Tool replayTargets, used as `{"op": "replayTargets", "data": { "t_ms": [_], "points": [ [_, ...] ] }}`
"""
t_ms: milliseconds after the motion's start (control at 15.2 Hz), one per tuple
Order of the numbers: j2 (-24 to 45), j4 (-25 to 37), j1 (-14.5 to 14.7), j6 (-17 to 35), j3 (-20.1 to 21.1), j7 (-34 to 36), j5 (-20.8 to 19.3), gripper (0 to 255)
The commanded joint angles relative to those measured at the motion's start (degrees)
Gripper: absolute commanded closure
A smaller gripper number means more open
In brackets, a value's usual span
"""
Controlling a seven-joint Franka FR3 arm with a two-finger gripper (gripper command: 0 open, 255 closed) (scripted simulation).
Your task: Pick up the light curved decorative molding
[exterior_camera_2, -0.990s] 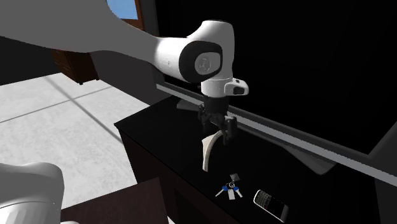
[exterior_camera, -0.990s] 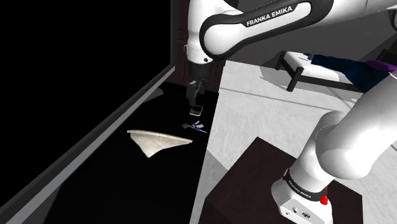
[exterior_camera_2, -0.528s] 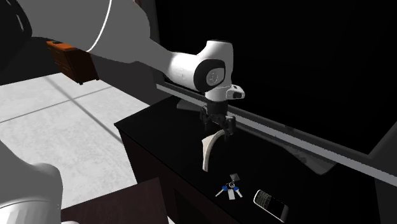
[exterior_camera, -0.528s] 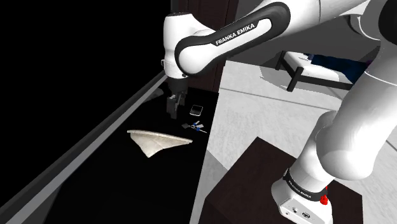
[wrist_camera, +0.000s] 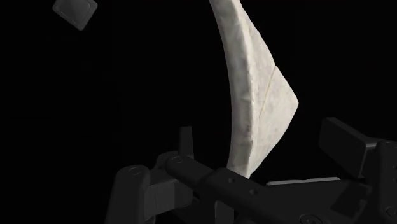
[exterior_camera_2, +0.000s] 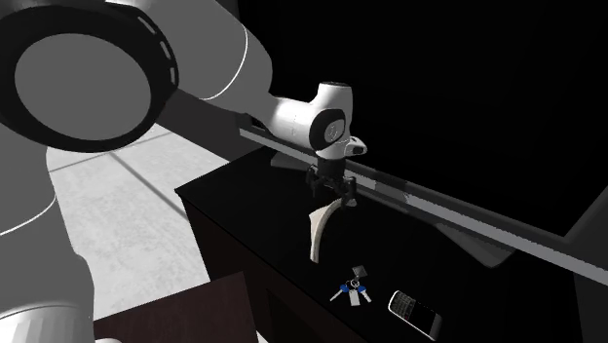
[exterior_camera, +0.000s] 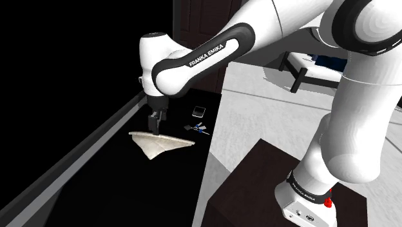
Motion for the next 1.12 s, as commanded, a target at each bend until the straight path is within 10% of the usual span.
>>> {"op": "replayTargets", "data": {
  "t_ms": [0, 528, 594, 1056],
  "points": [
    [1.59, 0.37, 0.35, 1.21, 0.14, 0.12, -0.39, 0],
    [4.1, -0.87, 0.59, 4.88, -0.19, 0.8, -1.35, 0],
    [4.11, -0.88, 0.58, 4.89, -0.2, 0.79, -1.35, 255],
    [4.08, -0.92, 0.59, 4.9, -0.19, 0.8, -1.34, 255]
  ]
}}
